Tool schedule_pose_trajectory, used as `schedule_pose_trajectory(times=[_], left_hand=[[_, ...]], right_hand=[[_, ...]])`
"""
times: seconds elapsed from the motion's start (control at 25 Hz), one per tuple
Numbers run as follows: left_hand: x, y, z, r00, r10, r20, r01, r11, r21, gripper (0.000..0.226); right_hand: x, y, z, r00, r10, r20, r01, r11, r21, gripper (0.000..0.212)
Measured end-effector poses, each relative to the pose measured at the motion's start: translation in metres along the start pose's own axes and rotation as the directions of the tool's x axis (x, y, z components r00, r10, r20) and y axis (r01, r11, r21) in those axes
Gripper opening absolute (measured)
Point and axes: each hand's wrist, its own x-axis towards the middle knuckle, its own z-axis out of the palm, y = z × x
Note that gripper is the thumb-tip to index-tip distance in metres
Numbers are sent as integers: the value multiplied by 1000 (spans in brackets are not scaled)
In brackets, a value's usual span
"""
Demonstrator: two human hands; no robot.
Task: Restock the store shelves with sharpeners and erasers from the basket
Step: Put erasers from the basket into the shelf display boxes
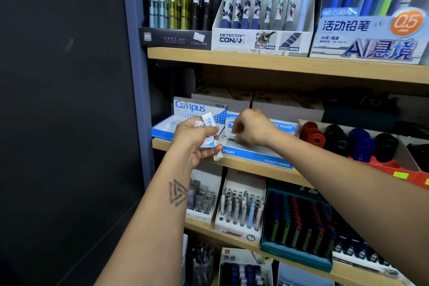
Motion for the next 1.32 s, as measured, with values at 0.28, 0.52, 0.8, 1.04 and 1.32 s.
schedule_pose_trajectory(times=[0.28,0.52,0.8,1.04,1.32], left_hand=[[2,-2,3,1000,1,7,-1,1000,27,26],[-4,-1,5,997,36,69,-39,999,38,22],[-9,1,4,996,67,64,-71,995,68,21],[-1,10,-20,998,50,-49,-54,995,-78,17],[8,13,-62,971,68,-227,-92,991,-93,16]], right_hand=[[0,1,21,993,-30,-110,20,996,-86,5],[-10,-14,-10,998,38,51,-64,652,756,17],[-20,-17,-16,989,29,145,-144,410,901,22],[-14,-20,-18,953,38,300,-302,179,936,22],[20,-44,2,966,170,197,-253,434,865,11]])
